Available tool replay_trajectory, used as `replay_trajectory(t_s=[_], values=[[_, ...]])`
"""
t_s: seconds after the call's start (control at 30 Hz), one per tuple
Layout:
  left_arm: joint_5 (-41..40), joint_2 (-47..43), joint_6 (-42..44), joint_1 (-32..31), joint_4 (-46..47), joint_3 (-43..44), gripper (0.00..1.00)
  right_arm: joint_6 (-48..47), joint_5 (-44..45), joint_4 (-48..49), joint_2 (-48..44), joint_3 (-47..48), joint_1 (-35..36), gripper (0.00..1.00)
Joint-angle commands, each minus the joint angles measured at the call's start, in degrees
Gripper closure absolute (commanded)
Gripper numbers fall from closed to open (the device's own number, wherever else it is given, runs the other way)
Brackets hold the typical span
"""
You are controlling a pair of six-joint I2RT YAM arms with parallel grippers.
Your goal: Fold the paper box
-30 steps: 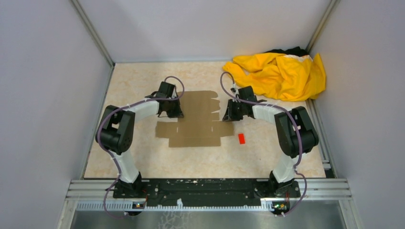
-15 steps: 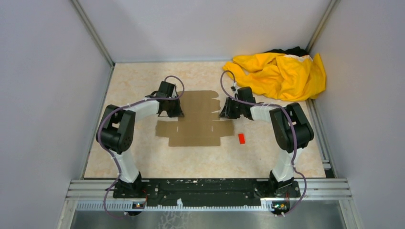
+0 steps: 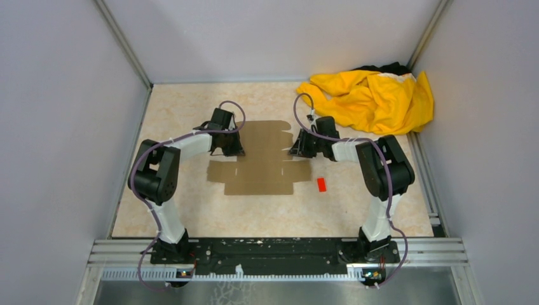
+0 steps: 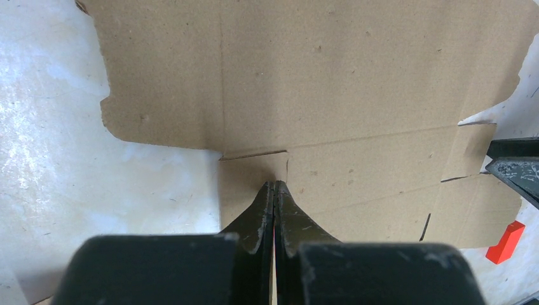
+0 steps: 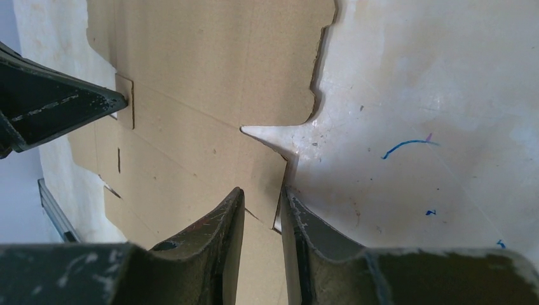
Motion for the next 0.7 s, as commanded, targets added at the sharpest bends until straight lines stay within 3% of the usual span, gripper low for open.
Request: replay_trajectory(t_s=[0.0,0.67], values=[[-2.9,4.0,1.9,-0.2,-3.5,-1.2,1.00,1.0,-2.6,3.5,0.1,-0.2,0.0,0.72],[-2.0,4.1,1.3,-0.5,-2.0,-2.8,1.00,1.6,-4.6,2.1,-2.9,2.5,2.3,0.72]])
